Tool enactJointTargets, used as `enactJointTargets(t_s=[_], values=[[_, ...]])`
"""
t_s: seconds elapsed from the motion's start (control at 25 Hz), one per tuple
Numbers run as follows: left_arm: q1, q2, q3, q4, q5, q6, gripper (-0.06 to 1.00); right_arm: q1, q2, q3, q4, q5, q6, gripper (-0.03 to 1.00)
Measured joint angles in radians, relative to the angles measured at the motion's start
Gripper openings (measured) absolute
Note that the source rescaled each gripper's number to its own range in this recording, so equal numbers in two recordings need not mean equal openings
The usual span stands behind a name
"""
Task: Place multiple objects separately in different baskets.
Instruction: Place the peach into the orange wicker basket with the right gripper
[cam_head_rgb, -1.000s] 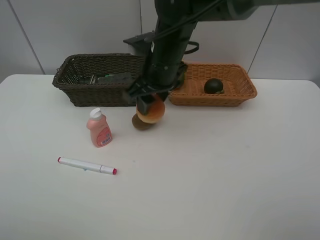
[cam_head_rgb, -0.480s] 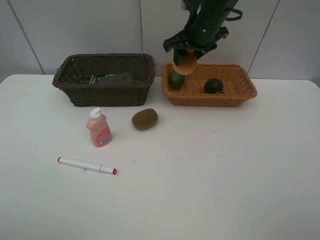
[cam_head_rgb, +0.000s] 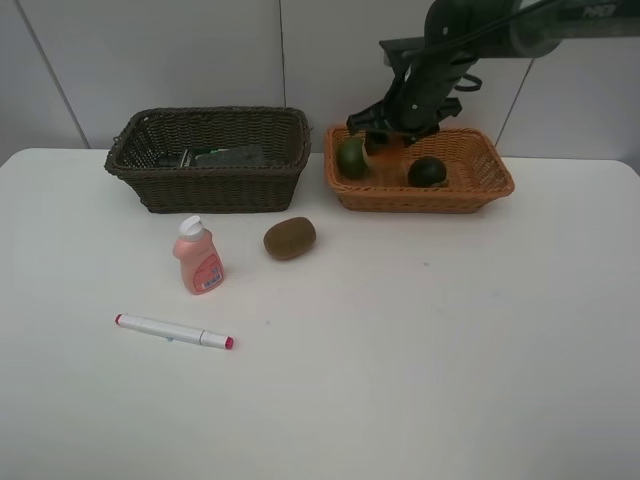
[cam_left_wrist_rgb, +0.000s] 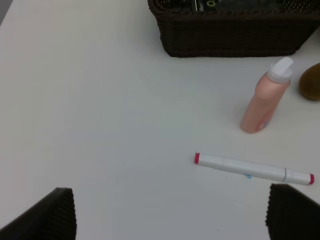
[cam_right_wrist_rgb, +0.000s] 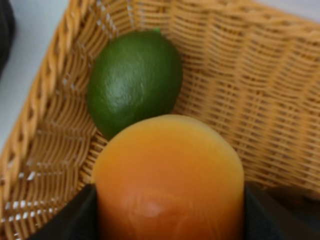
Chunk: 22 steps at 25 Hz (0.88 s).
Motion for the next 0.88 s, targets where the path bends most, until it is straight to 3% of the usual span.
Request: enactJointTargets(t_s=[0.56,0.68,0.72,0.88], values=[[0.000,0.000,0.000,0.000,0.000,0.000,1.00,-0.004,0.011,0.000,0.023,-0.018,0.012,0.38],[0.000,0.000,0.000,0.000,0.000,0.000,1.00,-0.004,0.011,0.000,0.026,-0.020,0.006,0.81],[0.000,0.000,0.000,0.000,0.000,0.000,1.00,-0.004,0.011,0.000,0.028,-0.020,0.004,0.88],[0.000,0.000,0.000,0.000,0.000,0.000,1.00,-0.004,0.011,0.000,0.029,-0.017,0.003,0.97]])
